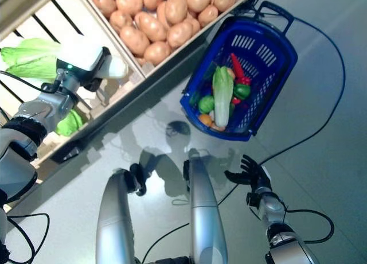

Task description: Put vegetables into the basket

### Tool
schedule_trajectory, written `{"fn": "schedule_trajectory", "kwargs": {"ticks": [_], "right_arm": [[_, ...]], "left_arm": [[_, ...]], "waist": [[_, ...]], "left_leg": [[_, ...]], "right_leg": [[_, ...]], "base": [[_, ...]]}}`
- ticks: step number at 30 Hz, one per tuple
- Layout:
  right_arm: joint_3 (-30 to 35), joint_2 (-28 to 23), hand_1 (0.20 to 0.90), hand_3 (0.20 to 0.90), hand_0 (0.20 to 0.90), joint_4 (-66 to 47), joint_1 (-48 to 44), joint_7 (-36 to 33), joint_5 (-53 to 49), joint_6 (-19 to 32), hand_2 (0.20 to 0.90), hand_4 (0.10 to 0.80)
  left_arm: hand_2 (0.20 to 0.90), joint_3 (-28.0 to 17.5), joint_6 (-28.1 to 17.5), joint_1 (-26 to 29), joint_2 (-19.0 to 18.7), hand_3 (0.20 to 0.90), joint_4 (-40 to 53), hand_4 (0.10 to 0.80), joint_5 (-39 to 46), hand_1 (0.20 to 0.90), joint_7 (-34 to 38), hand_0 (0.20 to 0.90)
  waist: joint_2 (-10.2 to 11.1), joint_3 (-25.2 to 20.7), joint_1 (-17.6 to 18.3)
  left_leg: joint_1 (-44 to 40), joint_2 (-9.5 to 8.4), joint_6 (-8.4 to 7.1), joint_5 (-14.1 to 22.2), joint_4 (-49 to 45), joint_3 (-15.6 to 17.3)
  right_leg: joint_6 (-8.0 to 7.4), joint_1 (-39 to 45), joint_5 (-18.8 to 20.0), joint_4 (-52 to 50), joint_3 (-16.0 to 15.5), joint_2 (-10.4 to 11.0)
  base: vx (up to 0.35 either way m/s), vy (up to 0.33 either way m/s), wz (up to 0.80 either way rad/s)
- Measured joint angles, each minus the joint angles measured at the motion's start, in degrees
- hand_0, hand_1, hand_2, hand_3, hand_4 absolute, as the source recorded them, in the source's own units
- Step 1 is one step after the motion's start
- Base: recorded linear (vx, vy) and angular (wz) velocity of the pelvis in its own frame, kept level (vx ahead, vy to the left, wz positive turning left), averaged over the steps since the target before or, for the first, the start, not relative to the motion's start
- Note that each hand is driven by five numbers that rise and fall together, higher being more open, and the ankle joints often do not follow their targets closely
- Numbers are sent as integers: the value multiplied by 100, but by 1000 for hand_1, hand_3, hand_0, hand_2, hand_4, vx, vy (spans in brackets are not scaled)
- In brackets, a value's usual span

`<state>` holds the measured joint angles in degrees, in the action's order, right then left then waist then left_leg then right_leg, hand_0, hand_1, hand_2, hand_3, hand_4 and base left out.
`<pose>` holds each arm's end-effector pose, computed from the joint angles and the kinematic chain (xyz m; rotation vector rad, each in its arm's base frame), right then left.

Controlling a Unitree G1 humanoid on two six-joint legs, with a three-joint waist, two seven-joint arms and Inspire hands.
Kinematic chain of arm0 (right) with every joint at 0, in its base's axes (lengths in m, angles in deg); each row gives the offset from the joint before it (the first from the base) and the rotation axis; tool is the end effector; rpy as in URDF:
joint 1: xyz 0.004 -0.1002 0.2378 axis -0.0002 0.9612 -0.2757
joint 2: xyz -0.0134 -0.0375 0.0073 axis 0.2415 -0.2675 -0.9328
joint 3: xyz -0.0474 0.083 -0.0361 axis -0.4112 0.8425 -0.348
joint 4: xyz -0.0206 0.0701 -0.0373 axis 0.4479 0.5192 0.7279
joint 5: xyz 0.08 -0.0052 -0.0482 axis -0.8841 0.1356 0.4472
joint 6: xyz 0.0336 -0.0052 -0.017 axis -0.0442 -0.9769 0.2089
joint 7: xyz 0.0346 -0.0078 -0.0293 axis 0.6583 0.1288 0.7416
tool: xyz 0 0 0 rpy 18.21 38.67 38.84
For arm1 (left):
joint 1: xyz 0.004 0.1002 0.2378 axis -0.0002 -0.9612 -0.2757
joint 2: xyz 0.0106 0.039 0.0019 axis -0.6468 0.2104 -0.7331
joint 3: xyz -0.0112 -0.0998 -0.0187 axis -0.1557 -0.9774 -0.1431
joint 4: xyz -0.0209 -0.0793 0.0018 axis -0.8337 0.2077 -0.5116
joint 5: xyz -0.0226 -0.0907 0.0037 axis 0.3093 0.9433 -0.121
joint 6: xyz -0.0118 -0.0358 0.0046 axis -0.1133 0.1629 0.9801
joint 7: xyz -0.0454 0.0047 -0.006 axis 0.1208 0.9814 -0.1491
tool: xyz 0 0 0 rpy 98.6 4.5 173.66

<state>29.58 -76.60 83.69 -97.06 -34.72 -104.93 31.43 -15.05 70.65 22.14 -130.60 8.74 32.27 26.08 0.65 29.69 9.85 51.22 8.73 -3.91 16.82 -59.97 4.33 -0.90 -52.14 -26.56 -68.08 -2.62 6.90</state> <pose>0.2137 -0.2758 -0.0165 -0.0233 0.4170 -0.2034 0.3494 0.2532 0.2140 1.9439 -0.4460 0.2134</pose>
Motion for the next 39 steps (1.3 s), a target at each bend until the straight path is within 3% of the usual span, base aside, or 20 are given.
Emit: {"fn": "schedule_trajectory", "kwargs": {"ticks": [7, 10, 13, 14, 15, 17, 18, 22, 27, 30, 34, 39], "right_arm": [[191, 24, 900, 900, 900, 0, 179, 126, 1, 3, 900, 800], [379, 191, 900, 900, 900, 5, 329, 137, 2, 21, 900, 800], [508, 358, 900, 900, 900, 5, 592, 149, -15, 24, 900, 800], [534, 420, 900, 900, 900, -5, 781, 192, -167, 24, 900, 800], [646, 500, 900, 900, 900, -13, 918, 277, -294, 17, 900, 800], [726, 569, 900, 900, 900, -315, 1136, 320, -449, -19, 900, 800], [782, 548, 900, 900, 900, -1164, 1568, 249, -455, -164, 900, 800], [777, 701, 900, 900, 900, -2908, 1964, -105, -462, -188, 900, 800], [788, 702, 900, 900, 900, -3544, 1280, -381, -636, -4, 900, 800], [758, 572, 900, 900, 900, -3546, 490, -320, -681, -135, 900, 800], [485, -121, 900, 900, 900, -3532, -398, 141, -624, -469, 900, 800], [286, -360, 900, 900, 900, -3736, -1044, 484, -407, -986, 900, 800]], "left_arm": [[300, -54, -388, -252, -275, 300, 255, 400, 88, 300, 145, 300], [300, -610, -643, -756, -373, 300, 530, 400, 213, 300, 427, 300], [300, -1078, -760, -1627, -391, 300, 1019, 400, 172, 300, 538, 300], [300, -1117, -787, -2021, -386, 300, 1246, 400, 174, 300, 545, 300], [300, -1271, -812, -2379, -382, 300, 1477, 400, 216, 300, 543, 300], [300, -1862, -863, -3118, -334, 300, 1900, 400, 307, 300, 541, 300], [300, -2517, -950, -3804, -224, 300, 2297, 400, 307, 300, 529, 300], [300, -3213, -1118, -4988, -71, 300, 3003, 400, 422, 300, 532, 300], [300, -3249, -1585, -5158, 192, 300, 3071, 400, 623, 300, 524, 300], [300, -3254, -1928, -5119, 255, 300, 3166, 400, 1213, 300, 376, 300], [300, -3283, -2019, -4819, 804, 300, 3323, 400, 2577, 300, -278, 300], [300, -3289, -1975, -4874, 1259, 300, 4207, 400, 3979, 300, -1248, 300]], "waist": [[25, -76, -129], [26, -254, -213], [-15, -618, -311], [-68, -1028, -310], [-88, -1147, -327], [-115, -1213, -366], [-187, -1381, -424], [-322, -1851, -602], [-428, -2357, -874], [-418, -2559, -967], [-279, -2657, -1101], [30, -2789, -1151]], "left_leg": [[-1262, -93, -43, -171, 1003, 110], [-1949, -162, -69, -344, 1684, 181], [-2710, -215, -81, -587, 2563, 275], [-2756, -250, -83, -656, 2802, 275], [-3074, -289, -81, -730, 3073, 274], [-3632, -317, -72, -848, 3547, 301], [-3901, -316, -80, -958, 3945, 383], [-4801, -360, -44, -1488, 5230, 347], [-5389, -430, 49, -1771, 6001, 222], [-5600, -419, 111, -1875, 6296, 201], [-5668, -474, 172, -1923, 6427, 83], [-5673, -523, 173, -1935, 6497, 39]], "right_leg": [[-49, 1209, 93, 876, -141, 115], [-60, 1832, 201, 1423, -209, 138], [-73, 2472, 354, 2100, -310, 178], [-98, 2524, 387, 2299, -375, 190], [-122, 2832, 430, 2522, -435, 195], [-151, 3351, 505, 2926, -468, 178], [-165, 3564, 596, 3240, -591, 178], [-237, 4411, 908, 4247, -861, 92], [-402, 5100, 1148, 5052, -906, 21], [-485, 5503, 1469, 5732, -914, -73], [-568, 5920, 1825, 6485, -1039, -128], [-594, 6168, 2038, 6986, -1063, -158]], "base": [[64, -2, 2], [157, 2, 2], [129, -6, -5], [137, -23, 16], [147, -48, 12], [91, -41, -6], [88, -38, -11], [59, -44, 18], [12, -59, 21], [5, -114, 9], [-11, -122, 12], [4, -66, 9]]}}
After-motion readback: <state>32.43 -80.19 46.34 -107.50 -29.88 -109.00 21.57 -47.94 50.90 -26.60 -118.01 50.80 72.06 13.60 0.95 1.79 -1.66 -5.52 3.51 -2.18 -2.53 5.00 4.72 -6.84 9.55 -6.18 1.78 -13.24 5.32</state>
